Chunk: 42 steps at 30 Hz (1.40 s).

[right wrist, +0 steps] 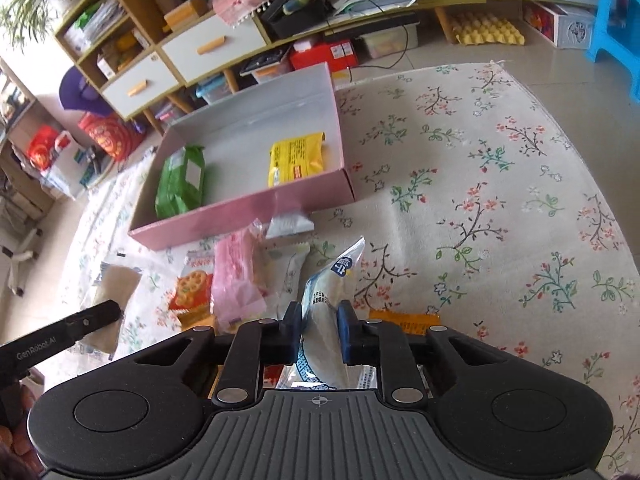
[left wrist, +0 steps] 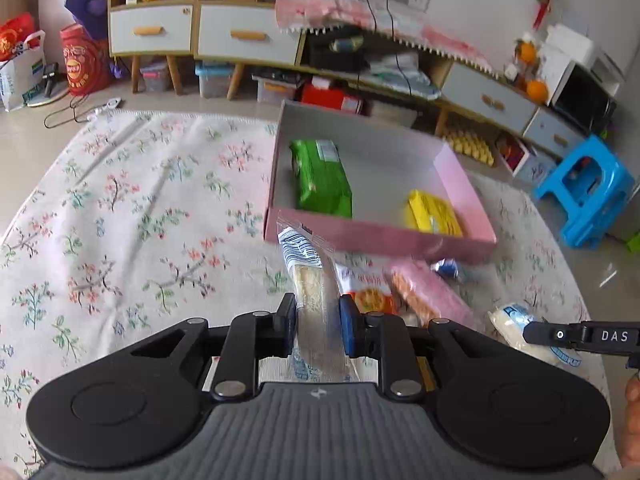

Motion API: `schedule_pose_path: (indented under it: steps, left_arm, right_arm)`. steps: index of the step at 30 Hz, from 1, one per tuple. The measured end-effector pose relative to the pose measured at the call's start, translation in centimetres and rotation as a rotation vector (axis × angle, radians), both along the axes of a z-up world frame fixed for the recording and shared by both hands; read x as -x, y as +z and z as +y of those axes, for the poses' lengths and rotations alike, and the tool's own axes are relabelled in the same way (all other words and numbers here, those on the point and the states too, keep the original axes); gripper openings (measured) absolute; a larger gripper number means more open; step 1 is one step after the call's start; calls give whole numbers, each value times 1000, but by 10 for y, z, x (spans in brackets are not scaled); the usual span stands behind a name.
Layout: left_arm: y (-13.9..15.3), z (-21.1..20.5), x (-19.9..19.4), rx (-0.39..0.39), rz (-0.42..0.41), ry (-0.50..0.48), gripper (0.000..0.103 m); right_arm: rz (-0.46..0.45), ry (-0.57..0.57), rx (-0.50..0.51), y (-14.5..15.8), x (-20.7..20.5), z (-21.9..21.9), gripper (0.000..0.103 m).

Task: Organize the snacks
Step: 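Grasp a clear bread bag with the left tool while the right tool grasps another bread bag, then lower both bread bags into the pink box beside the green pack and open both tools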

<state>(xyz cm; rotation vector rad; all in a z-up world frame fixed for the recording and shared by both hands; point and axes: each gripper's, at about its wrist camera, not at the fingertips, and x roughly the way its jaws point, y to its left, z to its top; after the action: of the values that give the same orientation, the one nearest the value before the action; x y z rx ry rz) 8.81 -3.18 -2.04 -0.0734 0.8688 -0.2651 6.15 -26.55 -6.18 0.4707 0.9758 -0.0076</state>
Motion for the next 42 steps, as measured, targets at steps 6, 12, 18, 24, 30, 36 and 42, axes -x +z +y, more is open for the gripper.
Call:
schedule_pose_path:
  steps: [6,12,18,24,30,36,42]
  left_arm:
    - [6,1,-11,55,-26,-1,20]
    - [7,-3,-29,101,-45,6,20]
    - [0,-13,-42,81,-75,5,20]
    - [5,-24,-54,79,-116,-17,20]
    - [0,-43,-72,81,-113,-51,20]
    - [-4,-46,-84,89,-109,-70,20]
    - [-14,-49,-92,94,-76,-83,20]
  right_arm:
    - [-17,-42,-28,5,-7,-14,18]
    - [-56,-78,-86,13,-23,-28,18]
    - [-59,-57,-101,12,-51,-28,18]
    - [-79,-75,-114,14,-73,-33,12]
    - [-49,-8,-75,11,-97,-21,10]
    - [67,59,57,1,-79,-9,64]
    - [172,104,204,-44,-75,4,36]
